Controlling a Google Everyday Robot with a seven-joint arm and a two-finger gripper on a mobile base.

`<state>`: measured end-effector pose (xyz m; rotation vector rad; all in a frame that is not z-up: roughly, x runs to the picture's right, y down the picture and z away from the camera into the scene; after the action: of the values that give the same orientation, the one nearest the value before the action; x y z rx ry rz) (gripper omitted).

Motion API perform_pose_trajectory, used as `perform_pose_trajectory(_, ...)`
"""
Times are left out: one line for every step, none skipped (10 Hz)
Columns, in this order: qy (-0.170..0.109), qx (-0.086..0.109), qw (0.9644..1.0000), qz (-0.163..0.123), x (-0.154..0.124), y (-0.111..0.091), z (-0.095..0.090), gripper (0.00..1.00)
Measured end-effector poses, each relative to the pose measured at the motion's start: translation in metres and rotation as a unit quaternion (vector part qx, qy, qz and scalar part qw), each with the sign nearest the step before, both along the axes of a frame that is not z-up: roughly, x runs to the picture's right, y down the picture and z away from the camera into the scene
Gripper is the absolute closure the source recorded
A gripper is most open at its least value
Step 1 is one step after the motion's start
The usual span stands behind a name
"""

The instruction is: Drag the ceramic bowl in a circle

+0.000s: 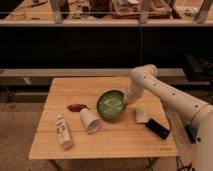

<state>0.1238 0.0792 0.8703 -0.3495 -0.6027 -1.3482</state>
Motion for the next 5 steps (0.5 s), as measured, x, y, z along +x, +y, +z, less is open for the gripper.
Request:
perform_pose_trajectory(-0.013, 0.001, 0.9999, -0.003, -0.014, -0.001, 0.004, 0.82)
perform_pose_trajectory(-0.024, 0.003, 0.9997, -0.005, -0.027, -0.005, 0.009, 0.82)
perform_pose_trajectory(-0.032, 0.005, 0.9995, -0.003, -0.038, -0.011, 0.017, 0.82)
perform_pose_trajectory(-0.036, 0.007, 0.9993, 0.003, -0.043, -0.017, 0.024, 0.82)
perform_pose_trajectory(-0.039, 0.012, 0.9991, 0.013, -0.046, -0.031, 0.034, 0.82)
